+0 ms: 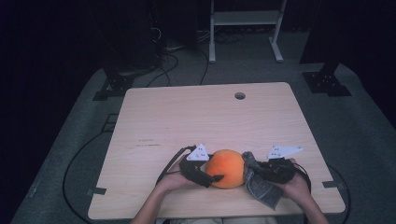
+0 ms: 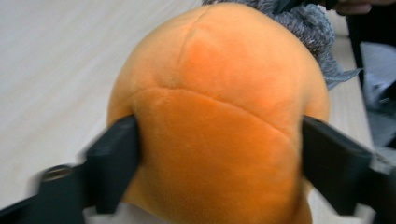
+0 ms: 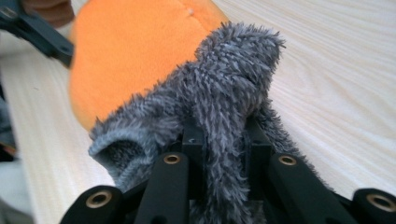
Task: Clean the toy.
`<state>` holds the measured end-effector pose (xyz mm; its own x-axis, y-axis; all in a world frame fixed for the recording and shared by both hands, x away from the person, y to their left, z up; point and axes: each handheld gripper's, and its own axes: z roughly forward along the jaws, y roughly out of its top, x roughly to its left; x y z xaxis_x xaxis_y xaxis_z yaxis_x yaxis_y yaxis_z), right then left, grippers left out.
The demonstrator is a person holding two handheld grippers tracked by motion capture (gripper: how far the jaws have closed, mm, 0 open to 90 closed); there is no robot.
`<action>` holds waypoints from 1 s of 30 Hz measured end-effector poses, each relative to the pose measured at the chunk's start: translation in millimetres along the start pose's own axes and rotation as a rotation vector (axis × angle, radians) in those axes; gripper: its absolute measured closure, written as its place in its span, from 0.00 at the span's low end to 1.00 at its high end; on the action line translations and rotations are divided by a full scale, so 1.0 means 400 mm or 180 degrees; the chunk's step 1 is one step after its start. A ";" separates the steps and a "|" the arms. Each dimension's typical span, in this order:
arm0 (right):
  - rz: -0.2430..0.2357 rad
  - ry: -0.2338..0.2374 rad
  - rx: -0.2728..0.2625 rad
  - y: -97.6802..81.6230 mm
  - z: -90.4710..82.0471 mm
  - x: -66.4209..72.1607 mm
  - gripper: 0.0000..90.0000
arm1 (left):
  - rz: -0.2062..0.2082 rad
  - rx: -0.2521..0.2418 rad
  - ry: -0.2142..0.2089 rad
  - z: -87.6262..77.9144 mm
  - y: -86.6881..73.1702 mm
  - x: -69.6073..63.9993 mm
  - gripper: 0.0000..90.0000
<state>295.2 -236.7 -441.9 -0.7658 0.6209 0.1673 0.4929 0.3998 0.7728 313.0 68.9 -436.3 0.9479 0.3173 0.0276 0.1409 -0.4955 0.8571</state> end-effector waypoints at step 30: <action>-0.0367 -0.0323 -0.0361 0.057 -0.007 0.073 0.84 | 0.0691 0.0178 0.0474 0.036 0.014 -0.059 0.28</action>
<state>282.9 -211.2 -417.7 -0.7662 0.6424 0.0154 0.3501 0.3973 0.8483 295.7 47.0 -439.5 0.9057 0.3121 0.2868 -0.0418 -0.6075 0.7932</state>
